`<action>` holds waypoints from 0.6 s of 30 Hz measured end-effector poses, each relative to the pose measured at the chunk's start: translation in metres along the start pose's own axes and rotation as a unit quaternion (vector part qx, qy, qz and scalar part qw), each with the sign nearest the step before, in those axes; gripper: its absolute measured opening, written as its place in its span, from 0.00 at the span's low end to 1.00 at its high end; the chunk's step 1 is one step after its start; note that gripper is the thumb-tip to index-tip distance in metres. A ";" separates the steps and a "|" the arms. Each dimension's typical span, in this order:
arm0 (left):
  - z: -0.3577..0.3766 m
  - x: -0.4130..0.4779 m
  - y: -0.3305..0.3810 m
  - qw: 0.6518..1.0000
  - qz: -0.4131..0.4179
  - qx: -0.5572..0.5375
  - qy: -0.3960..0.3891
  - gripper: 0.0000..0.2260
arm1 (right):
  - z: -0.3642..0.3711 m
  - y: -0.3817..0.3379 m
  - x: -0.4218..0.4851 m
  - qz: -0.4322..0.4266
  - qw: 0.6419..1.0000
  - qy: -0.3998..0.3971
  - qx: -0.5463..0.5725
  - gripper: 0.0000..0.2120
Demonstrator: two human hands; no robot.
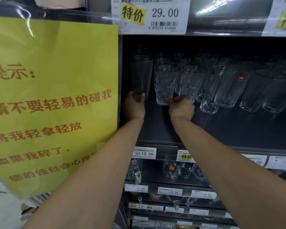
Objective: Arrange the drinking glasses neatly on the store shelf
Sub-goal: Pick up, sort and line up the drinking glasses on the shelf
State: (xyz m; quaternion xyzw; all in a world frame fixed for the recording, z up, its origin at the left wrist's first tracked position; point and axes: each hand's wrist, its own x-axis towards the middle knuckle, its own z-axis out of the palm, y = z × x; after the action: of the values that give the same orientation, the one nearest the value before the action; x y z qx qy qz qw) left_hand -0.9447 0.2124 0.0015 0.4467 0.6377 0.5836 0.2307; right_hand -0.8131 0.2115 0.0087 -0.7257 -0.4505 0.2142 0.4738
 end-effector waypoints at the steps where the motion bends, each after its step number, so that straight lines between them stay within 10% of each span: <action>1: 0.000 0.000 0.000 1.000 -0.001 -0.002 0.001 0.17 | 0.000 0.000 0.000 0.001 1.000 0.001 0.001 0.12; 18: -0.007 -0.015 0.014 0.995 -0.063 0.056 -0.049 0.15 | -0.015 0.005 -0.001 -0.006 0.996 -0.067 0.058 0.14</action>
State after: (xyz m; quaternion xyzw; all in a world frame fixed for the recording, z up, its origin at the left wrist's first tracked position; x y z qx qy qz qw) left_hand -0.9389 0.1948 0.0127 0.4461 0.6843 0.5084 0.2724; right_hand -0.8003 0.2023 0.0115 -0.6785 -0.4724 0.2854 0.4848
